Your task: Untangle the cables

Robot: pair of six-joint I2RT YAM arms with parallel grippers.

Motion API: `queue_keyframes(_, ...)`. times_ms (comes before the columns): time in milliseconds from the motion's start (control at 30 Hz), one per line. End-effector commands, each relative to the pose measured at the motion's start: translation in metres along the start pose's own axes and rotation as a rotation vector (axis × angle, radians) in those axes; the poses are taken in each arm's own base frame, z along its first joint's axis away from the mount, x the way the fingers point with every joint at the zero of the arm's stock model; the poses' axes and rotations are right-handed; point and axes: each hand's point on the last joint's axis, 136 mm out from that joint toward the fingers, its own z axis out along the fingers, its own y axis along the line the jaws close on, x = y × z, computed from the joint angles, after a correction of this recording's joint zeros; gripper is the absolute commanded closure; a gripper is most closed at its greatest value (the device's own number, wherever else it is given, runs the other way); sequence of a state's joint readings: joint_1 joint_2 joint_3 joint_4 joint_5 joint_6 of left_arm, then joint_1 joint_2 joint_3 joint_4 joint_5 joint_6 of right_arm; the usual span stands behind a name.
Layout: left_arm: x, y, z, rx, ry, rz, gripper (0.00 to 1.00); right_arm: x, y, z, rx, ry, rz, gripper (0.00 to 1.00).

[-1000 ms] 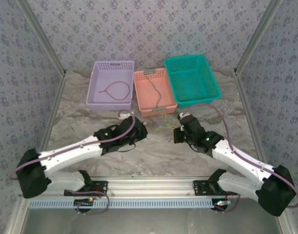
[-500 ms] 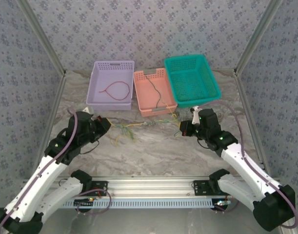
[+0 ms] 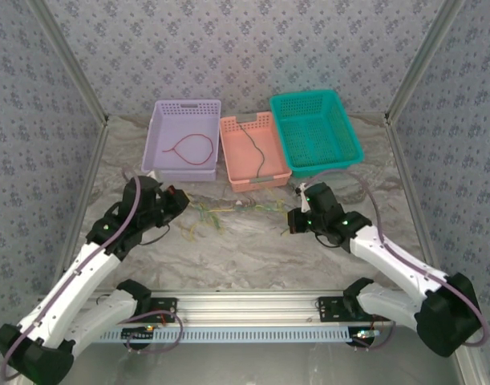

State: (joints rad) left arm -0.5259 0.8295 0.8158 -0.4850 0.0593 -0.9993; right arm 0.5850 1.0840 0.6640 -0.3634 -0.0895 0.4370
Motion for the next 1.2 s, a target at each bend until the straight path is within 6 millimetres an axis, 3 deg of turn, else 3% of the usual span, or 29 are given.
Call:
queue_keyframes(0,0.014,-0.034,0.015,0.123,0.041,0.019,1.00,0.009,0.002,0.020,0.052,0.080,-0.031,0.99)
queue_keyframes(100,0.034,-0.042,0.032,0.132,0.083,0.042,1.00,0.024,0.004,0.039,0.094,0.159,-0.062,0.86)
queue_keyframes(200,0.051,-0.041,0.044,0.119,0.116,0.068,1.00,0.027,0.008,0.043,0.136,0.162,-0.087,0.67)
queue_keyframes(300,0.066,-0.039,0.048,0.113,0.143,0.094,1.00,0.017,0.013,0.031,0.134,0.109,-0.076,0.51)
queue_keyframes(400,0.075,-0.035,0.047,0.106,0.158,0.121,1.00,0.002,0.015,0.010,0.129,0.034,-0.049,0.44)
queue_keyframes(533,0.084,-0.029,0.043,0.096,0.173,0.149,1.00,-0.017,0.001,-0.008,0.156,-0.054,0.052,0.40)
queue_keyframes(700,0.090,-0.023,0.040,0.096,0.182,0.155,1.00,-0.028,-0.019,0.003,0.198,-0.082,0.204,0.39)
queue_keyframes(833,0.091,-0.017,0.040,0.082,0.173,0.148,1.00,-0.016,-0.028,0.012,0.214,-0.069,0.285,0.38)
queue_keyframes(1000,0.091,-0.013,0.042,0.075,0.166,0.140,1.00,0.001,-0.047,-0.003,0.275,-0.110,0.336,0.37)
queue_keyframes(1167,0.091,-0.016,0.044,0.080,0.165,0.140,1.00,0.017,-0.038,-0.005,0.234,-0.105,0.384,0.43)
